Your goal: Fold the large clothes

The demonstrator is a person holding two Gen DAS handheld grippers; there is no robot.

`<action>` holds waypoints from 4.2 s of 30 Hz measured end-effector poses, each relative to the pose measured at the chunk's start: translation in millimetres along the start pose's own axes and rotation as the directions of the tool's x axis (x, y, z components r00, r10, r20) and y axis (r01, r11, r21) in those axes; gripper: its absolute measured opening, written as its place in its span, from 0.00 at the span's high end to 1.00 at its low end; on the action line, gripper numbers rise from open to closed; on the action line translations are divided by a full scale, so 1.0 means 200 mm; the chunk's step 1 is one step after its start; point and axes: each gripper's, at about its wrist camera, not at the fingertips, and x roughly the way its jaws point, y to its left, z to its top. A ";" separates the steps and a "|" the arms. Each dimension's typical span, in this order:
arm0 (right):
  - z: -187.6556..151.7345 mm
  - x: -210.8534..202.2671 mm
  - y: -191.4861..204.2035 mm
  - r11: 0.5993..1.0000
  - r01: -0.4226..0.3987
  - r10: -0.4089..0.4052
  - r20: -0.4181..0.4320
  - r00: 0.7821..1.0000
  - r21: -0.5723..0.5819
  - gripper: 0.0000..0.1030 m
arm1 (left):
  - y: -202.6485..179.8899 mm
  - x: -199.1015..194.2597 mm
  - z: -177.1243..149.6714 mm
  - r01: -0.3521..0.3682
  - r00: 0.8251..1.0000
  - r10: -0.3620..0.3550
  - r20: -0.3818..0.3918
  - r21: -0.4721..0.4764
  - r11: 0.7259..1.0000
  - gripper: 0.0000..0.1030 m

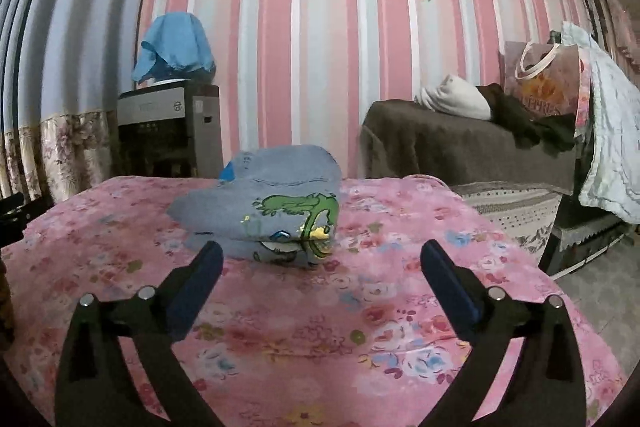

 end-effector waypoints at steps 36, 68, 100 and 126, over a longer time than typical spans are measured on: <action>0.00 -0.04 0.00 1.000 0.026 -0.026 0.034 0.999 0.002 0.04 | 0.02 0.00 -0.01 0.007 1.000 -0.008 0.007 0.017 1.000 0.03; 0.00 -0.06 0.02 0.999 0.011 -0.009 0.064 0.998 -0.036 0.04 | 0.04 0.02 0.00 0.025 1.000 -0.025 0.009 0.017 1.000 0.03; 0.00 -0.01 -0.04 1.000 0.012 -0.013 0.011 1.000 0.023 0.04 | 0.04 0.02 0.00 0.024 1.000 -0.024 0.012 0.017 1.000 0.03; -0.01 0.01 -0.01 0.999 0.029 -0.029 -0.012 1.000 -0.015 0.02 | 0.02 0.02 0.02 0.025 1.000 -0.025 0.002 0.037 0.999 0.03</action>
